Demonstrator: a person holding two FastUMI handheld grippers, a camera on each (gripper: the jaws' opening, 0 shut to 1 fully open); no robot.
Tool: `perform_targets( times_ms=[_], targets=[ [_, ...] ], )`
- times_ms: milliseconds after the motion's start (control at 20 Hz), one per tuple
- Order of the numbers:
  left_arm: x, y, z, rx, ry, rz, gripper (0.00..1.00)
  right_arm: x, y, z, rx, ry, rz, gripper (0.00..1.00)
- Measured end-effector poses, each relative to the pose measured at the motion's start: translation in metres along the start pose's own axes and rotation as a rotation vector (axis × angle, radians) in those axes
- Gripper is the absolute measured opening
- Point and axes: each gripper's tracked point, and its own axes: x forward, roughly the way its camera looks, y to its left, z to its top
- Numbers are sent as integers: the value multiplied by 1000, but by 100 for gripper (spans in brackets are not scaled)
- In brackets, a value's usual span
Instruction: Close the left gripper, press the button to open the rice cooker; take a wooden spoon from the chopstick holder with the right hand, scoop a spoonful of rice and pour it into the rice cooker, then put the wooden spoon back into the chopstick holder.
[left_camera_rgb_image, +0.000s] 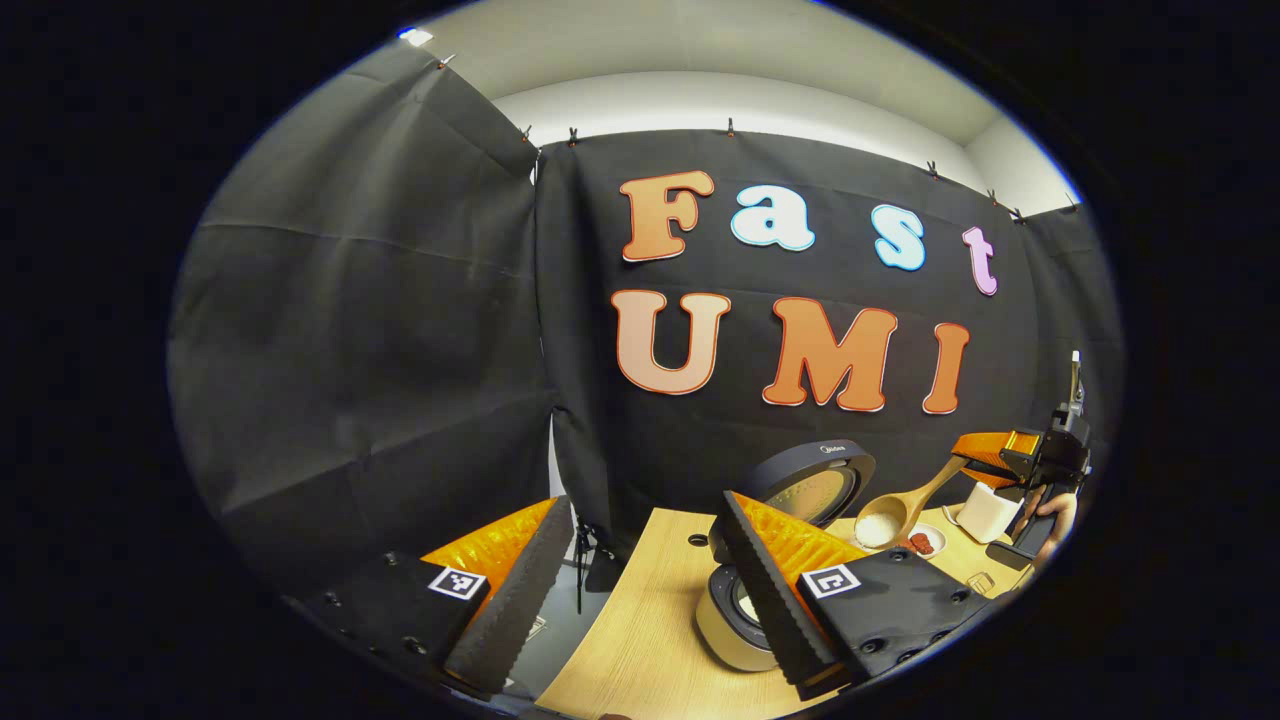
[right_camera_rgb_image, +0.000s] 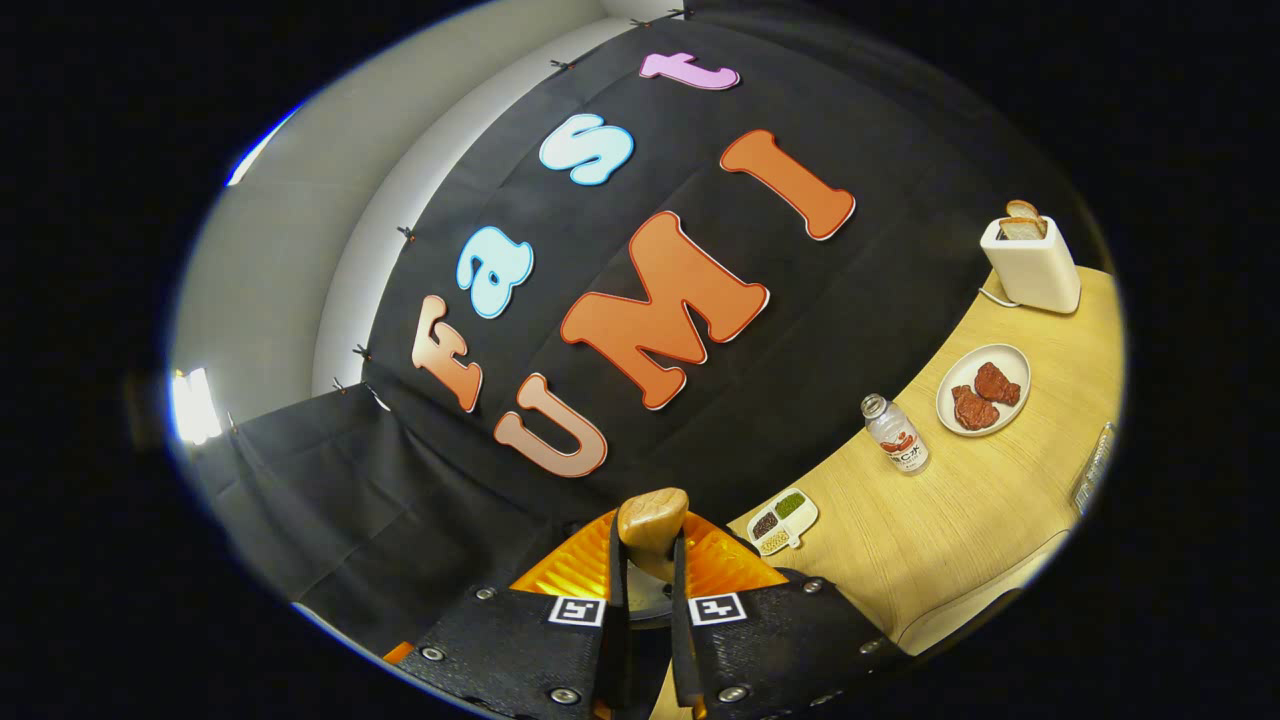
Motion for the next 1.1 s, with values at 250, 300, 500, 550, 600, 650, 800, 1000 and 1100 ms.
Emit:
perform_targets(
  times_ms=[250,300,500,550,600,650,800,1000,1100],
  targets=[
    [-2,0,0,-7,-6,-4,96,2,2,-6,-34,8,2,16],
    [-1,0,1,-9,-7,-6,96,1,2,-7,-43,7,0,16],
    [-2,-1,-1,-3,-5,-5,99,0,3,-11,-65,10,4,16],
    [-2,-1,0,-2,-5,-6,99,-1,3,-12,-68,11,7,16],
    [-2,-1,1,-1,-5,-7,96,0,4,-12,-74,11,10,16],
    [-3,-1,1,2,-5,-7,97,0,6,-14,-82,9,11,16],
    [-3,-1,0,9,-3,-7,98,1,7,-14,-119,1,14,16],
    [-2,-1,-1,0,1,-7,100,1,13,-16,-168,0,23,16],
    [-2,-1,-1,-1,2,-6,99,1,17,-18,-194,0,30,16]
  ],
)
